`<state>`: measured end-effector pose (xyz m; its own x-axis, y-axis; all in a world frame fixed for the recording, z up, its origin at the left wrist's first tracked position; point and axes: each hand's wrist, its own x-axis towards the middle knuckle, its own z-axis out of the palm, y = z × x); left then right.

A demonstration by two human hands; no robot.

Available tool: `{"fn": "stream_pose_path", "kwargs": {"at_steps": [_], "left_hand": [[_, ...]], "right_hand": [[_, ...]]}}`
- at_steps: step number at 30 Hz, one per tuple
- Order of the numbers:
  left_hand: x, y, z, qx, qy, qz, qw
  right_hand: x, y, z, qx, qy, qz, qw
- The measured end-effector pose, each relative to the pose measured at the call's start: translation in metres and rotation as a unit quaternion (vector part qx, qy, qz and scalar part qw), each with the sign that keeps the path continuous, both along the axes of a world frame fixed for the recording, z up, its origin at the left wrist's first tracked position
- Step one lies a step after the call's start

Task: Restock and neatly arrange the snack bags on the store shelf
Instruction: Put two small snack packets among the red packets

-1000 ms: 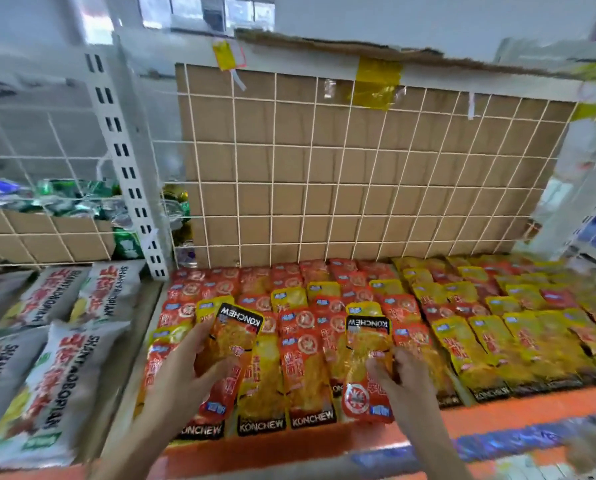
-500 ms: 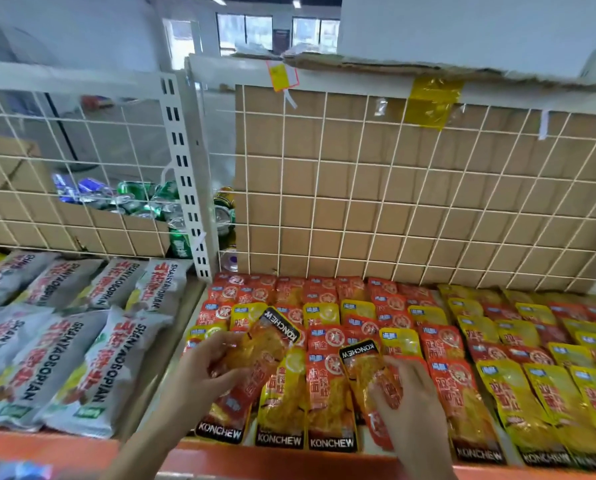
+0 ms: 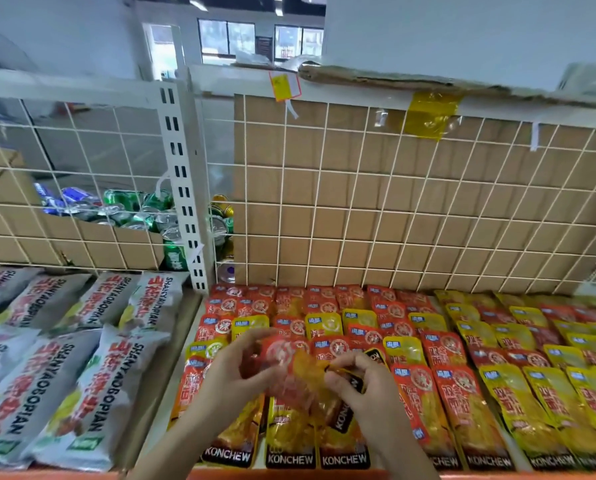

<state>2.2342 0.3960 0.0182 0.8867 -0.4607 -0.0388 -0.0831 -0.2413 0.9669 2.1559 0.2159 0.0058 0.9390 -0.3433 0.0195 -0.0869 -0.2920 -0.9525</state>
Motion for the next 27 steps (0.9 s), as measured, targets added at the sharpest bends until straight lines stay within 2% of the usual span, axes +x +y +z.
{"fn": "stream_pose_path", "kwargs": {"at_steps": [2, 4, 6, 9, 12, 15, 18, 20, 25, 27], "left_hand": [[0.001, -0.001, -0.004, -0.057, 0.058, 0.02, 0.997], [-0.001, -0.005, -0.008, -0.082, 0.095, 0.007, 0.992], [-0.003, -0.013, -0.01, -0.097, 0.117, -0.002, 0.988], [-0.007, -0.022, -0.011, -0.114, 0.125, 0.02, 0.985], [-0.004, -0.022, -0.018, -0.076, 0.107, 0.035, 0.991], [0.0, -0.014, -0.025, 0.037, 0.053, -0.002, 0.998], [-0.002, -0.011, -0.028, 0.142, -0.012, -0.027, 0.989], [-0.004, -0.009, -0.028, 0.188, -0.049, -0.025, 0.981], [-0.001, -0.003, -0.03, 0.248, -0.082, -0.014, 0.965], [0.002, -0.001, -0.032, 0.273, -0.098, -0.012, 0.957]], "right_hand": [[0.001, 0.0, -0.003, 0.087, -0.016, -0.07, 0.994], [0.002, 0.004, -0.006, 0.141, -0.017, -0.097, 0.985], [0.001, 0.01, -0.01, 0.169, -0.004, -0.086, 0.982], [-0.001, 0.019, -0.015, 0.159, 0.031, -0.048, 0.986], [-0.004, 0.016, -0.017, 0.092, 0.049, -0.036, 0.994], [-0.01, -0.001, -0.02, -0.053, 0.042, -0.092, 0.993], [-0.018, -0.025, -0.029, -0.227, 0.049, -0.159, 0.959], [-0.022, -0.037, -0.037, -0.309, 0.058, -0.179, 0.932], [-0.024, -0.043, -0.038, -0.397, 0.187, -0.131, 0.889], [-0.022, -0.043, -0.036, -0.394, 0.201, -0.124, 0.888]]}}
